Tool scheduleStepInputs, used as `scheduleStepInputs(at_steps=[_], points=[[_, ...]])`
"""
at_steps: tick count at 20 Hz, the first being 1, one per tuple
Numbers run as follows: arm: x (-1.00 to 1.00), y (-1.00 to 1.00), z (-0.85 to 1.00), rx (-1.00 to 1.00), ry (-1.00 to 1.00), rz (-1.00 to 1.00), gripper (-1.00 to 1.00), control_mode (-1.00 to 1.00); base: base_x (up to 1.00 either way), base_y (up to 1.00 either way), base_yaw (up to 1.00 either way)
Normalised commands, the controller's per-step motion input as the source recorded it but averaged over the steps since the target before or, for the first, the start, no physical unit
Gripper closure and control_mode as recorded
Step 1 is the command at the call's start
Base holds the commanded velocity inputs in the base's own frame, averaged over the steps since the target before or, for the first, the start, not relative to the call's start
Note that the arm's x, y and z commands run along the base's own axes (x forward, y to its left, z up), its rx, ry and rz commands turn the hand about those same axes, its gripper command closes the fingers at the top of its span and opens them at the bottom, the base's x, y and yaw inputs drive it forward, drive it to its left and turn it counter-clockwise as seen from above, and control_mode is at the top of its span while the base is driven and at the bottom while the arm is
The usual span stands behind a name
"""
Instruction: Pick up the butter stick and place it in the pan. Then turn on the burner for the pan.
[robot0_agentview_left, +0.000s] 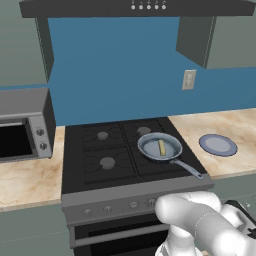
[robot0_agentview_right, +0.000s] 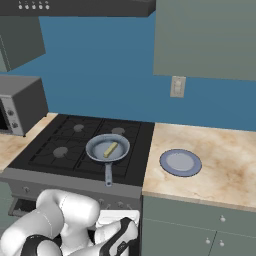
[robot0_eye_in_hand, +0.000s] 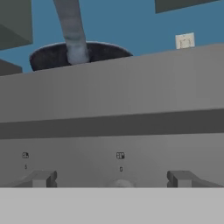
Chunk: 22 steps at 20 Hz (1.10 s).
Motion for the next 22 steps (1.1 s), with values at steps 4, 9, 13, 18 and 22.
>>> scheduleStepInputs(at_steps=[4, 9, 13, 18, 22], points=[[0.01, 0.00, 0.00, 0.00, 0.00, 0.00, -1.00, -1.00, 0.00, 0.00, 0.00], [0.00, 0.00, -0.06, 0.00, 0.00, 0.00, -1.00, -1.00, 0.00, 0.00, 0.00], [0.00, 0.00, -0.14, 0.00, 0.00, 0.00, -1.00, -1.00, 0.00, 0.00, 0.00], [0.00, 0.00, -0.12, 0.00, 0.00, -0.01, -1.00, -1.00, 0.00, 0.00, 0.00], [0.00, 0.00, -0.12, 0.00, 0.00, -0.04, -1.00, -1.00, 0.00, 0.00, 0.00]])
